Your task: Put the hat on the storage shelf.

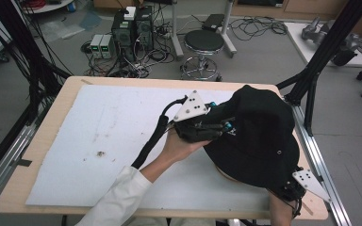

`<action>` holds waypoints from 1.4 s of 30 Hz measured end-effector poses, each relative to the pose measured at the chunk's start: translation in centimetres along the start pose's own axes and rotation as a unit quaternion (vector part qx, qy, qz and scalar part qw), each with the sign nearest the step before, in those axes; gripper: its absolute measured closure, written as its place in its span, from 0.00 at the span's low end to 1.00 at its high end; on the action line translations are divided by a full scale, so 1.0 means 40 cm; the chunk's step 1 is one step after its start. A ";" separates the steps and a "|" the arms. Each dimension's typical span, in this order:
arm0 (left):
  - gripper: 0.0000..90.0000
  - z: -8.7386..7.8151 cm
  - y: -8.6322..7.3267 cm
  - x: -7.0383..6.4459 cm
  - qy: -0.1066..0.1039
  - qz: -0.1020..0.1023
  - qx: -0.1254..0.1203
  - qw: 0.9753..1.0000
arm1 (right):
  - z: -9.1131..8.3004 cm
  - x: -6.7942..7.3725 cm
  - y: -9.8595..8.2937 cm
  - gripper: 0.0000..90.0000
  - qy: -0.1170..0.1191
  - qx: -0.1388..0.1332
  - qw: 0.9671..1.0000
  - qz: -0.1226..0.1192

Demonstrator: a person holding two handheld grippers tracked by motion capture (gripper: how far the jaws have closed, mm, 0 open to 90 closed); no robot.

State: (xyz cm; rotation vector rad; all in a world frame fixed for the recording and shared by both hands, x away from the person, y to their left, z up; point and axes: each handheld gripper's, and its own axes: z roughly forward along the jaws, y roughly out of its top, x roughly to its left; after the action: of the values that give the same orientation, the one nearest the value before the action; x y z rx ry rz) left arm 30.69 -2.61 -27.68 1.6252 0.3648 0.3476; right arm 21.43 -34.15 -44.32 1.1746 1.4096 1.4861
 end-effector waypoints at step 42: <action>0.34 -0.373 -0.151 0.161 0.251 -0.020 0.010 0.968 | -0.001 0.002 0.000 0.13 -0.003 0.001 1.000 -0.001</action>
State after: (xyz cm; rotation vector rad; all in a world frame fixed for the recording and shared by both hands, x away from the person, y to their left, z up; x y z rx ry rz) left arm 29.85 14.03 -32.40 1.5332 0.7842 0.7294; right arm 21.36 -34.08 -44.29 1.1763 1.4079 1.4800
